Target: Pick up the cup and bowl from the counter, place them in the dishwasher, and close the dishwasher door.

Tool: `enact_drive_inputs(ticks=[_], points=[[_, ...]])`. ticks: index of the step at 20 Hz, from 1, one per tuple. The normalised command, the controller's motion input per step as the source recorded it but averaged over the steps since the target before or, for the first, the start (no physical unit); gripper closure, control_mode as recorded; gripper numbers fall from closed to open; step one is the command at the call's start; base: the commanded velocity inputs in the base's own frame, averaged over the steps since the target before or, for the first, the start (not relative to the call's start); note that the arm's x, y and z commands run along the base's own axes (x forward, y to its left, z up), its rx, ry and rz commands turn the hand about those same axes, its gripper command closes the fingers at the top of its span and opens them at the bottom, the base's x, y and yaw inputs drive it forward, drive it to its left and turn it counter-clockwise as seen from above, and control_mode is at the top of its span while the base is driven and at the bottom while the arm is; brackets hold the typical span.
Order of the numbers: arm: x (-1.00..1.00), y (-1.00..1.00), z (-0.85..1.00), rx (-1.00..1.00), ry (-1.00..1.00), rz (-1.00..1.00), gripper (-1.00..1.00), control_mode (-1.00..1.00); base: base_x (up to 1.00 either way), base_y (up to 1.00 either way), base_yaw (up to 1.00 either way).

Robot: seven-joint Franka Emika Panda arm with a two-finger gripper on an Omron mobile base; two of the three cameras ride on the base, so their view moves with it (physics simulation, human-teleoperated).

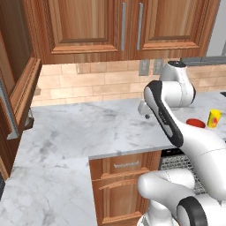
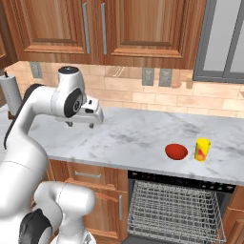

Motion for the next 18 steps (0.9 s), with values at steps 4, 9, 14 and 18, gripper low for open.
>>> enact_drive_inputs(ticks=[4,9,14,18], points=[[0.0,-0.24,-0.15,0.0,0.0,0.0,-1.0,-1.0,0.0,0.0,0.0],[0.0,-0.31,-0.23,0.01,0.0,0.0,-1.0,-1.0,0.0,0.0,0.0],[0.05,-0.36,-0.34,0.02,0.0,0.0,-1.0,-1.0,0.0,0.0,0.0],[0.12,-0.37,-0.34,0.01,0.0,0.0,-1.0,-1.0,0.0,0.0,0.0]])
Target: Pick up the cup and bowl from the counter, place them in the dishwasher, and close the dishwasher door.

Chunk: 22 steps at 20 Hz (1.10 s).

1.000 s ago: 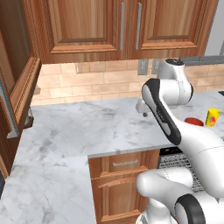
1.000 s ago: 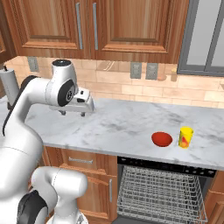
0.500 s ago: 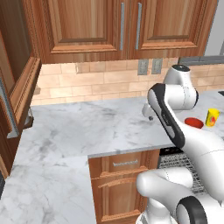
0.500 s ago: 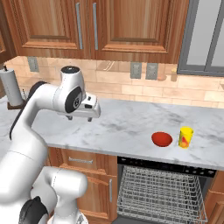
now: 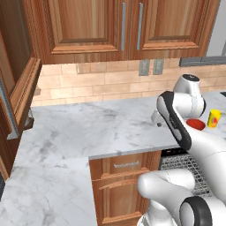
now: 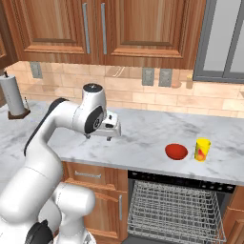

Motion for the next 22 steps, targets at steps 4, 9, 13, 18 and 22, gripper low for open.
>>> enact_drive_inputs(ticks=[4,9,13,18,22], points=[[0.09,-0.42,-0.22,0.0,0.0,0.0,-1.0,-1.0,0.0,0.0,0.0],[0.1,-0.4,-0.13,0.0,0.0,0.0,-1.0,-1.0,0.0,0.0,0.0],[0.26,-0.45,-0.02,0.0,0.0,0.0,-1.0,-1.0,0.0,0.0,0.0],[0.3,-0.43,-0.01,0.0,0.01,0.0,-1.0,-1.0,0.0,0.0,0.0],[0.26,-0.39,-0.02,0.0,0.01,0.0,-1.0,-1.0,0.0,0.0,0.0]])
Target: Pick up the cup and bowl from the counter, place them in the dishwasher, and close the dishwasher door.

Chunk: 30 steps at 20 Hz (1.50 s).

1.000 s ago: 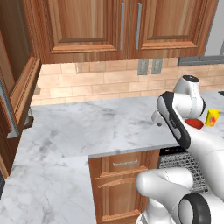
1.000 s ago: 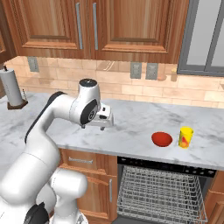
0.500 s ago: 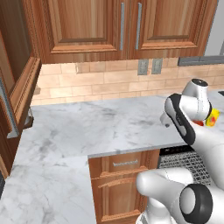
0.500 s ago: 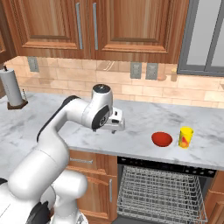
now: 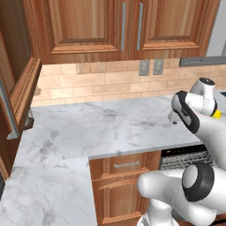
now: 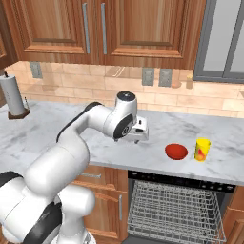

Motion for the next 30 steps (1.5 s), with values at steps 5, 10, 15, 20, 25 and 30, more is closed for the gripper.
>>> enact_drive_inputs(ticks=[5,10,15,20,25,30], points=[[0.22,-0.37,-0.06,0.0,0.0,0.0,-1.0,-1.0,0.0,0.0,0.0],[0.2,-0.35,-0.08,0.0,0.0,0.0,-1.0,-1.0,0.0,0.0,0.0],[0.25,-0.24,-0.2,-0.03,0.01,0.01,-1.0,-1.0,0.0,0.0,0.0],[0.23,-0.16,-0.22,-0.08,0.0,0.01,-1.0,-1.0,0.0,0.0,0.0],[0.22,-0.19,-0.18,-0.09,0.0,0.01,-1.0,-1.0,0.0,0.0,0.0],[0.16,-0.28,-0.09,-0.05,0.0,0.0,-1.0,-1.0,0.0,0.0,0.0]])
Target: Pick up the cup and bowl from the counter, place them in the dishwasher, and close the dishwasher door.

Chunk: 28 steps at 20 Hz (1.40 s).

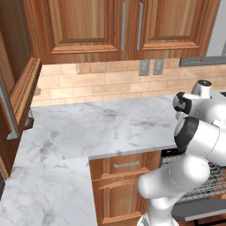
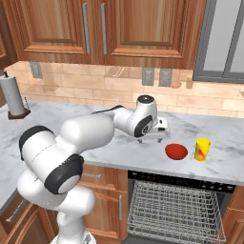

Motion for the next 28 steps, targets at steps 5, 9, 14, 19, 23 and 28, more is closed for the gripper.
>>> enact_drive_inputs(ticks=[5,9,14,19,23,28], points=[[0.07,-0.33,0.0,-0.01,0.0,0.0,-1.0,-1.0,0.0,0.0,0.0],[0.01,-0.34,0.0,0.0,0.0,0.0,-1.0,-1.0,0.0,0.0,0.0],[0.01,-0.35,0.0,0.0,0.0,0.0,-1.0,-1.0,0.0,0.0,0.0],[0.0,-0.3,0.0,-0.02,0.0,0.0,-1.0,-1.0,0.0,0.0,0.0],[0.03,-0.2,0.0,-0.03,0.0,0.02,-1.0,-1.0,0.0,0.0,0.0],[0.07,-0.19,0.0,-0.03,0.0,0.02,-1.0,-1.0,0.0,0.0,0.0]])
